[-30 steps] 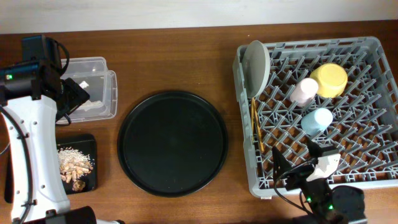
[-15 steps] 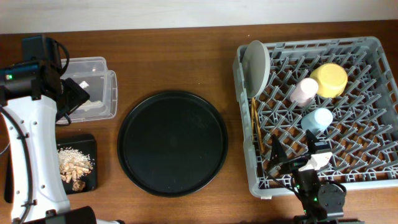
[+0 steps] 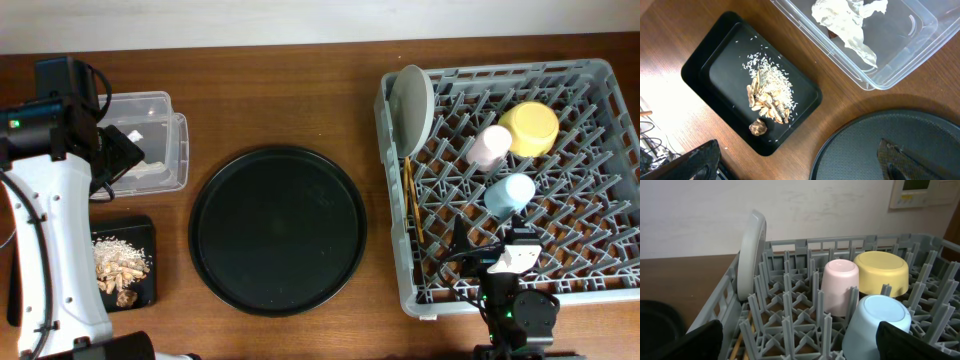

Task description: Sort waste into correct bins and load items into the dishwasher rack

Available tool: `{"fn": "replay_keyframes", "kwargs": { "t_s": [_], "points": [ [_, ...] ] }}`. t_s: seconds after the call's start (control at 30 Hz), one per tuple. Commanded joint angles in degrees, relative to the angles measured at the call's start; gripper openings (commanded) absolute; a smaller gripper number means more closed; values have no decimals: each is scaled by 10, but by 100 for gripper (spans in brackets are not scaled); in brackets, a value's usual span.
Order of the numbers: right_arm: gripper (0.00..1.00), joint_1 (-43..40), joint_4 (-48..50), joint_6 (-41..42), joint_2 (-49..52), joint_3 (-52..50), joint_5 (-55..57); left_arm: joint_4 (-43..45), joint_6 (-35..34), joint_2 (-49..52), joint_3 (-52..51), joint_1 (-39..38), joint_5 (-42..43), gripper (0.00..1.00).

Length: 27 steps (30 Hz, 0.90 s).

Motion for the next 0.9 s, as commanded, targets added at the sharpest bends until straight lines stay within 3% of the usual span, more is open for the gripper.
{"fn": "replay_keyframes", "kwargs": {
  "t_s": [0.0,0.7,0.87],
  "points": [
    [98,-5,-1,-9,-6,-5,7,0,0,-3,4,2,-6,100],
    [98,-5,-1,-9,-6,-5,7,-1,0,-1,4,2,-24,100],
    [98,-5,-1,-9,-6,-5,8,-48,0,-18,-7,2,-26,100]
  ]
}}
